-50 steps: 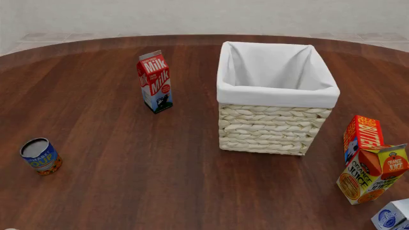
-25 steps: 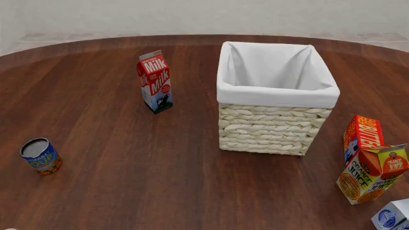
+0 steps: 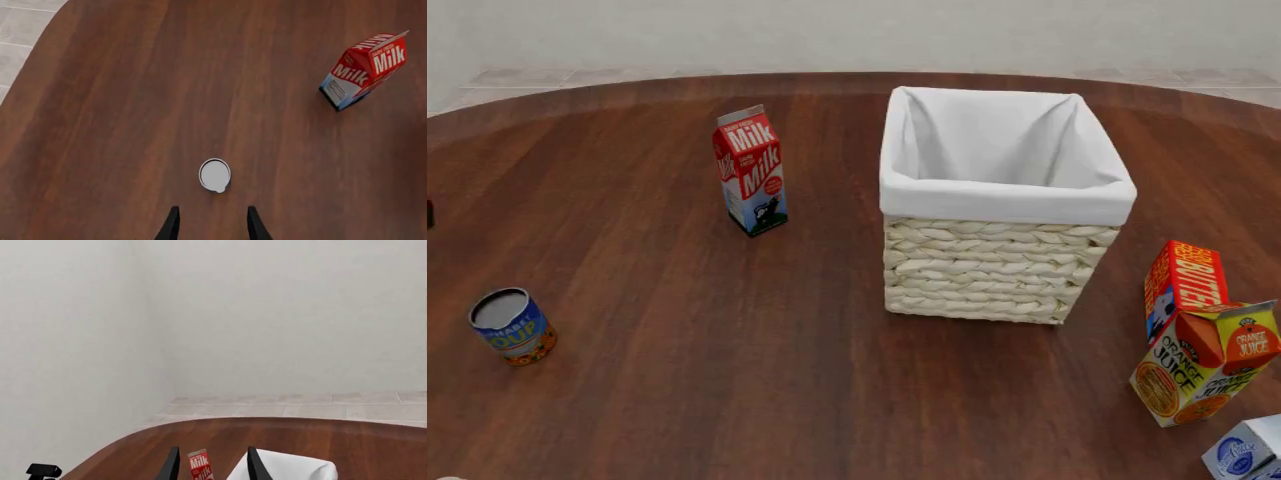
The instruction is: Pick up the alphabet soup and the tomato sauce, and put them in the basket.
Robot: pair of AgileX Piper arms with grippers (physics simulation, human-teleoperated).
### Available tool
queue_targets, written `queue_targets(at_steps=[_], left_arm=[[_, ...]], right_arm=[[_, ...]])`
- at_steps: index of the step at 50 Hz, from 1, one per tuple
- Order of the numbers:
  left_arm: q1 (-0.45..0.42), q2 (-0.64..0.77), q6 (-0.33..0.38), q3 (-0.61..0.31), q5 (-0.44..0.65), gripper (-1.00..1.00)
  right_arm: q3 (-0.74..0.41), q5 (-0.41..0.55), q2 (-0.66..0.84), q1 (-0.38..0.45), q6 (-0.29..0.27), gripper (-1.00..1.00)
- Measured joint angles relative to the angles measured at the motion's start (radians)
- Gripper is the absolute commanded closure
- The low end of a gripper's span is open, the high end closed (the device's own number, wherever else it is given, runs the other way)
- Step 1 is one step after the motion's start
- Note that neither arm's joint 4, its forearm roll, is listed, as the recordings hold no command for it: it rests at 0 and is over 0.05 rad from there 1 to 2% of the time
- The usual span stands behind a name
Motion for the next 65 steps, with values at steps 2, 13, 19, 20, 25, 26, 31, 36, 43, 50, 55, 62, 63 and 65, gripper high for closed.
queue_targets(at_steps=[2, 13, 19, 20, 25, 26, 31, 36, 43, 50, 55, 62, 63, 65], left_arm=[[0.001, 0.009, 0.001, 0.007, -0.006, -1.0], [0.003, 0.057, 0.01, 0.054, -0.044, -1.0], [0.006, 0.081, 0.016, 0.071, -0.066, -1.0], [0.007, 0.085, 0.018, 0.074, -0.07, -1.0], [0.01, 0.104, 0.022, 0.09, -0.095, -1.0], [0.011, 0.108, 0.023, 0.093, -0.101, -1.0], [0.02, 0.127, 0.033, 0.113, -0.133, -1.0], [0.032, 0.144, 0.046, 0.133, -0.166, -1.0], [0.042, 0.165, 0.059, 0.165, -0.21, -1.0], [0.045, 0.185, 0.066, 0.191, -0.25, -1.0], [0.042, 0.201, 0.064, 0.203, -0.276, -1.0], [0.03, 0.225, 0.054, 0.222, -0.316, -1.0], [0.029, 0.228, 0.052, 0.225, -0.321, -1.0], [0.026, 0.234, 0.05, 0.228, -0.331, -1.0]], right_arm=[[0.0, 0.001, 0.0, -0.001, 0.0, -1.0], [0.002, 0.0, 0.002, -0.004, -0.002, -1.0], [-0.002, 0.002, 0.002, -0.004, -0.004, -1.0], [-0.002, 0.002, 0.002, -0.005, -0.005, -1.0], [-0.004, 0.002, 0.003, -0.007, -0.007, -1.0], [-0.005, 0.002, 0.003, -0.007, -0.008, -1.0], [-0.008, 0.003, 0.003, -0.009, -0.01, -1.0], [-0.012, 0.005, 0.001, -0.015, -0.015, -1.0], [-0.024, 0.013, -0.004, -0.027, -0.02, -1.0], [-0.041, 0.03, -0.016, -0.033, -0.027, -1.0], [-0.047, 0.036, -0.021, -0.036, -0.03, -1.0], [-0.056, 0.043, -0.026, -0.039, -0.034, -1.0], [-0.058, 0.044, -0.027, -0.039, -0.035, -1.0], [-0.06, 0.046, -0.028, -0.04, -0.036, -1.0]])
